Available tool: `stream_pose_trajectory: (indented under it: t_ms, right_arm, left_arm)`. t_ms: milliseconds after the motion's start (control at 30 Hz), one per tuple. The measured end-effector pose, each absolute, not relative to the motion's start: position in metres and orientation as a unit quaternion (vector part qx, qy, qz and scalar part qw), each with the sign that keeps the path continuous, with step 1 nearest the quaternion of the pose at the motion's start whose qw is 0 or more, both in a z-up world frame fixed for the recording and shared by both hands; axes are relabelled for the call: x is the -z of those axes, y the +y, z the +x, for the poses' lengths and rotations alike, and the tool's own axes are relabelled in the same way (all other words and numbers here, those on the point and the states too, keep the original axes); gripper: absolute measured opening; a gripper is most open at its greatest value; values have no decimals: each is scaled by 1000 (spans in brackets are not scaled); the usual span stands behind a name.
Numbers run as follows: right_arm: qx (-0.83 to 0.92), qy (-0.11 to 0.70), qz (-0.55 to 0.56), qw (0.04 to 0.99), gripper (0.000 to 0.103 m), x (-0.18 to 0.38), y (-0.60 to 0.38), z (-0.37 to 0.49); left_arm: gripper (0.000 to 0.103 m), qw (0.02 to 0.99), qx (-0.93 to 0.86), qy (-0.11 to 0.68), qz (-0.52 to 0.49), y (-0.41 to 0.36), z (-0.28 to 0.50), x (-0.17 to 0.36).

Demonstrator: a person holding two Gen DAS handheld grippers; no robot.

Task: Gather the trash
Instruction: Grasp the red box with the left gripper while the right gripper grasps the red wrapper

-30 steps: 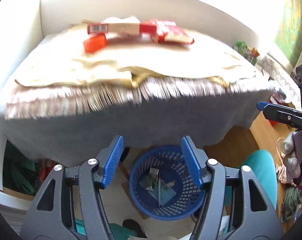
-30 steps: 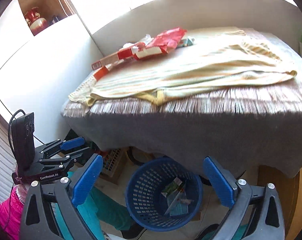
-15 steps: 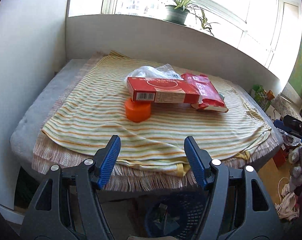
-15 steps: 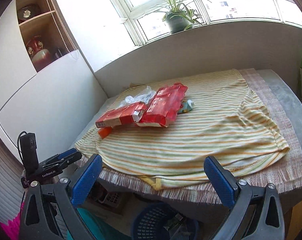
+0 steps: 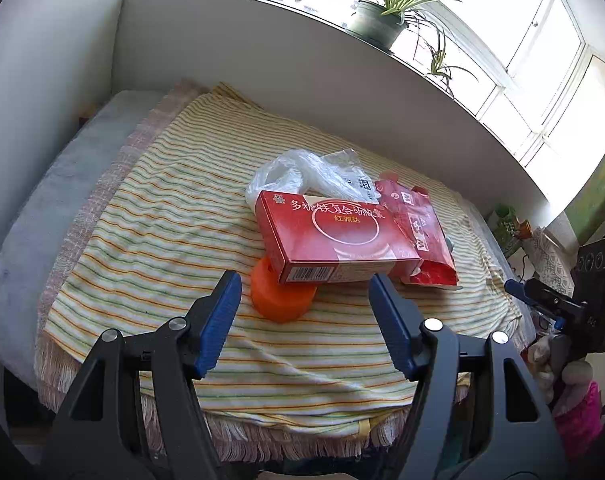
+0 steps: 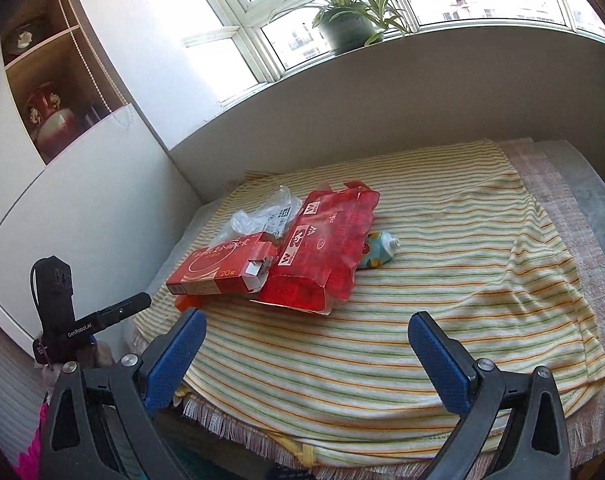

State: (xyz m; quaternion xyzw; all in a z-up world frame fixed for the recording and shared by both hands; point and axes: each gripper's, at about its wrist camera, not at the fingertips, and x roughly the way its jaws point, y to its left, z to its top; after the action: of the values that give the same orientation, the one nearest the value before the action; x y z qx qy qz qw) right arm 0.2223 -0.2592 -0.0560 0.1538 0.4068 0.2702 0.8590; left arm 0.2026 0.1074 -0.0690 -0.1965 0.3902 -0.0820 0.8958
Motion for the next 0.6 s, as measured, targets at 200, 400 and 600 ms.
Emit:
stream_pose_trajectory:
  t_ms: [200,400,600]
  right_arm:
    - [-279,436,165,840,97,70,-249,248]
    - [-290,469,203,809,87,91,-244,271]
    - [-294,487,239,787,84,110,-240,290]
  left_arm:
    - [68,876,84,413,-234,118,231,77]
    - [68,859,94,437,-251,119,251,93]
    - [68,846,102,442,-281,123,267,102]
